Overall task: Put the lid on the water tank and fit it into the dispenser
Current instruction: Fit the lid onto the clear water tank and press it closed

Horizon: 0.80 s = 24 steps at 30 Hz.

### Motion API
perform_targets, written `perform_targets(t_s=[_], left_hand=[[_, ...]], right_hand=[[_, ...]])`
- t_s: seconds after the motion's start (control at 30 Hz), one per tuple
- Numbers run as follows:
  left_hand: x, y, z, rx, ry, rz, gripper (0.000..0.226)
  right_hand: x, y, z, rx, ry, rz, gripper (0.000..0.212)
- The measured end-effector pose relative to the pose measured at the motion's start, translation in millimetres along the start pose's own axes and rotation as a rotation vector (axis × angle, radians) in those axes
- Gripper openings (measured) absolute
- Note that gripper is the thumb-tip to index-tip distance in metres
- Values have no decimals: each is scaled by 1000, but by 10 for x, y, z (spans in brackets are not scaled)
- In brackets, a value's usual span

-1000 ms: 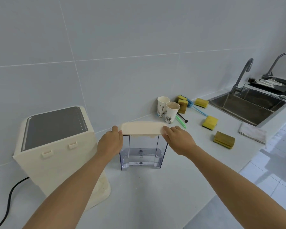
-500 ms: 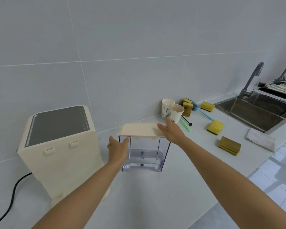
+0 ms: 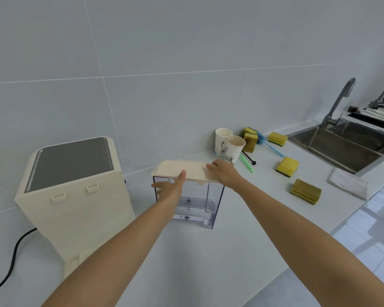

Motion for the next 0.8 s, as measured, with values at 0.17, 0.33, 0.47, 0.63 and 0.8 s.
perform_targets(t_s=[0.17,0.33,0.47,0.63,0.8], left_hand=[[124,69,136,-20,56,-24,109],[305,179,280,-110,187,-70,109],[412,200,342,-192,247,-69,79],[554,242,358,-281,326,-22,49],[667,239,378,-326,340,122,37]], right_hand=[[26,-20,-127,9,-2,-31,44],[73,5,-274,12,-9,-21,37],[71,62,-362,2,-11,-28,29],[-24,169,-474,-4,-49,-14,28],[-176,325,-528,-34,-101,50,31]])
Point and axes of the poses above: each hand's wrist, its own z-axis towards the middle knuckle, its own y-axis out of the palm, x = y × z, the point moved 9 cm from there along z, towards the middle knuckle, and after that the axes turned 6 degrees about -z, right-handed, at the moved point
